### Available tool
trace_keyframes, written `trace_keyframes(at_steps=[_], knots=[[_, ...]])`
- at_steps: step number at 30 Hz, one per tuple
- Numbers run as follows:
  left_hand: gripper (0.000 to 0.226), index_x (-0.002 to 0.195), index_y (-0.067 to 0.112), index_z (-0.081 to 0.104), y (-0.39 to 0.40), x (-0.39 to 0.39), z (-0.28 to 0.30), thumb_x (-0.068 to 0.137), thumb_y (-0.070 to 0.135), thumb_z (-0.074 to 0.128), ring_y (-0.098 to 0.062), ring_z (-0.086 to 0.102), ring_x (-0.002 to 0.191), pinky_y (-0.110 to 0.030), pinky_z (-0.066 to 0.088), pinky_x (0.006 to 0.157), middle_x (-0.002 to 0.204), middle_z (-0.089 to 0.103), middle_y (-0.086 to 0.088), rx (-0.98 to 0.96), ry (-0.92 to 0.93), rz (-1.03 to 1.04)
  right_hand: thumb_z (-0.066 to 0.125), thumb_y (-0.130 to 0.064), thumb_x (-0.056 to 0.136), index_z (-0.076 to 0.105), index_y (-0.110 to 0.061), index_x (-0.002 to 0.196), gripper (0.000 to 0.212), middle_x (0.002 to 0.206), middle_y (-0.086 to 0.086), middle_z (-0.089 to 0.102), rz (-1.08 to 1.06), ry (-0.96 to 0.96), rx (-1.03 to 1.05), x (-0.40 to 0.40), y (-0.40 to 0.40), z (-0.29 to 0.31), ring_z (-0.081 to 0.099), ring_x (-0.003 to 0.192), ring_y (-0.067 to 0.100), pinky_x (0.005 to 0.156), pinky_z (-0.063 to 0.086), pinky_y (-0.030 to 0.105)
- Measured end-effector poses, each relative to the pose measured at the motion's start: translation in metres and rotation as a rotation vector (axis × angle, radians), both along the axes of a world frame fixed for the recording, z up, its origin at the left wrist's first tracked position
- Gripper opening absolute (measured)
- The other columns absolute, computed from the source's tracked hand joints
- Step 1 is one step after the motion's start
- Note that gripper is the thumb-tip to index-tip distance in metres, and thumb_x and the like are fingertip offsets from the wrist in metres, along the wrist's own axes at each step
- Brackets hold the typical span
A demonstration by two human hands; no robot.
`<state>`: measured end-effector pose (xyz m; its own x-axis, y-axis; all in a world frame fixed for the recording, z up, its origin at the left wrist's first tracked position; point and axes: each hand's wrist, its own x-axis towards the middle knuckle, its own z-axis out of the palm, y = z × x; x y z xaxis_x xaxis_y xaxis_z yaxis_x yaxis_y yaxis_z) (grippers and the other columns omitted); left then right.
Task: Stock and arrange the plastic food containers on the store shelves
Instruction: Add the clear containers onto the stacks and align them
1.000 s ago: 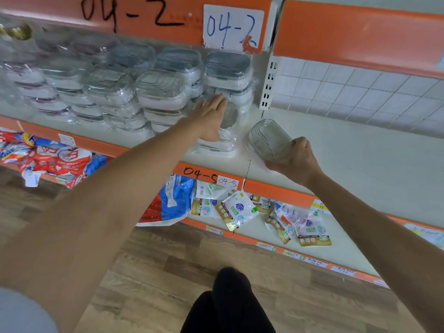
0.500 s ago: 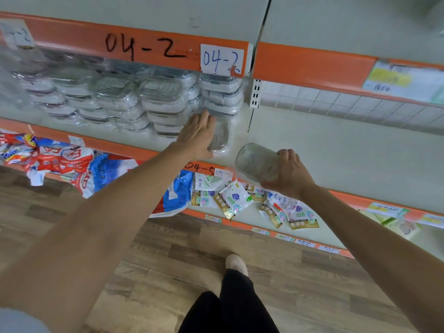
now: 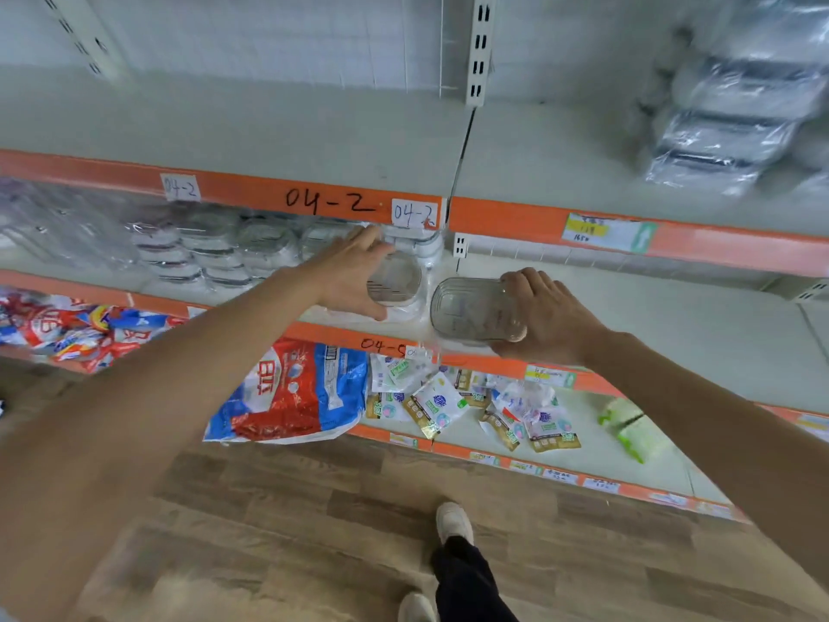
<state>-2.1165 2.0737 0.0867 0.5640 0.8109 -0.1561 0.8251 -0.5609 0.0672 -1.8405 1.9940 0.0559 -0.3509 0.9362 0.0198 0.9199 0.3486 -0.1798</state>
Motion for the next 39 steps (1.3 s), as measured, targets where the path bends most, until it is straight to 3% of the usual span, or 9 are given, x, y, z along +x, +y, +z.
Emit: trace_keyframes(at_steps=[10, 14, 19, 22, 25, 31, 33, 36, 39], knots=[[0.085, 0.134, 0.012, 0.045, 0.021, 0.033, 0.092, 0.065, 0.046, 0.08, -0.018, 0.034, 0.117, -0.03, 0.034, 0.101, 0.117, 0.039, -0.004, 0.086, -0.175, -0.014, 0.063, -0.053, 0.077, 0.047, -0.014, 0.126, 0.064, 0.118, 0.001, 0.051, -0.123, 0.17, -0.095, 0.029, 0.022, 0.11, 0.047, 0.112, 0.02, 0.095, 0.04, 0.034], [0.08, 0.132, 0.012, 0.047, 0.043, 0.041, 0.124, 0.067, 0.044, 0.081, -0.015, 0.034, 0.112, -0.033, 0.036, 0.1, 0.113, 0.038, -0.002, 0.092, -0.28, -0.002, 0.061, -0.053, 0.082, 0.051, -0.015, 0.122, 0.056, 0.111, 0.0, 0.056, -0.097, 0.186, -0.15, 0.036, 0.044, 0.133, 0.052, 0.102, 0.019, 0.08, 0.039, 0.026], [0.075, 0.132, 0.016, 0.047, 0.076, 0.052, 0.146, 0.069, 0.044, 0.079, -0.011, 0.033, 0.11, -0.031, 0.036, 0.098, 0.114, 0.039, 0.001, 0.118, -0.318, 0.043, 0.068, -0.051, 0.077, 0.052, -0.018, 0.116, 0.054, 0.097, 0.0, 0.06, -0.116, 0.391, -0.138, 0.052, 0.088, 0.159, 0.056, 0.079, 0.01, 0.071, 0.043, 0.024], [0.076, 0.133, 0.022, 0.044, 0.093, 0.06, 0.151, 0.068, 0.042, 0.08, -0.01, 0.034, 0.112, -0.03, 0.037, 0.096, 0.113, 0.039, 0.004, 0.124, -0.363, 0.066, 0.079, -0.037, 0.071, 0.041, -0.014, 0.13, 0.074, 0.118, 0.001, 0.049, -0.068, 0.283, -0.088, 0.062, 0.116, 0.164, 0.05, 0.102, 0.016, 0.084, 0.04, 0.025], [0.072, 0.126, 0.021, 0.045, 0.106, 0.072, 0.146, 0.067, 0.04, 0.081, -0.012, 0.035, 0.112, -0.032, 0.038, 0.093, 0.112, 0.04, 0.004, 0.138, -0.351, 0.071, 0.082, -0.03, 0.069, 0.036, -0.012, 0.136, 0.083, 0.125, 0.004, 0.045, -0.063, 0.243, -0.118, 0.072, 0.135, 0.141, 0.045, 0.11, 0.019, 0.089, 0.037, 0.026], [0.076, 0.131, 0.021, 0.044, 0.124, 0.106, 0.117, 0.067, 0.039, 0.082, -0.01, 0.036, 0.113, -0.027, 0.035, 0.091, 0.117, 0.039, 0.007, 0.06, -0.434, 0.053, 0.075, -0.041, 0.075, 0.03, -0.024, 0.144, 0.084, 0.116, -0.001, 0.039, -0.135, 0.325, -0.22, 0.086, 0.159, 0.1, 0.046, 0.114, 0.022, 0.097, 0.037, 0.03], [0.077, 0.133, 0.021, 0.044, 0.131, 0.122, 0.112, 0.068, 0.039, 0.082, -0.009, 0.035, 0.116, -0.024, 0.033, 0.092, 0.12, 0.038, 0.008, 0.049, -0.452, 0.021, 0.074, -0.043, 0.075, 0.026, -0.023, 0.146, 0.088, 0.122, 0.002, 0.04, -0.138, 0.314, -0.223, 0.09, 0.165, 0.097, 0.045, 0.12, 0.025, 0.101, 0.036, 0.031], [0.079, 0.138, 0.019, 0.041, 0.142, 0.15, 0.106, 0.071, 0.038, 0.08, -0.011, 0.033, 0.123, -0.027, 0.033, 0.1, 0.127, 0.038, 0.004, 0.018, -0.445, -0.039, 0.076, -0.042, 0.074, 0.006, -0.015, 0.151, 0.107, 0.148, 0.011, 0.025, -0.172, 0.294, -0.227, 0.093, 0.174, 0.107, 0.031, 0.135, 0.028, 0.108, 0.029, 0.036], [0.082, 0.14, 0.017, 0.039, 0.15, 0.177, 0.101, 0.073, 0.044, 0.078, -0.015, 0.034, 0.125, -0.03, 0.035, 0.103, 0.131, 0.039, 0.0, 0.016, -0.43, -0.105, 0.079, -0.034, 0.073, -0.008, -0.018, 0.15, 0.117, 0.154, 0.01, 0.012, -0.182, 0.332, -0.184, 0.091, 0.181, 0.134, 0.02, 0.141, 0.026, 0.111, 0.025, 0.038]])
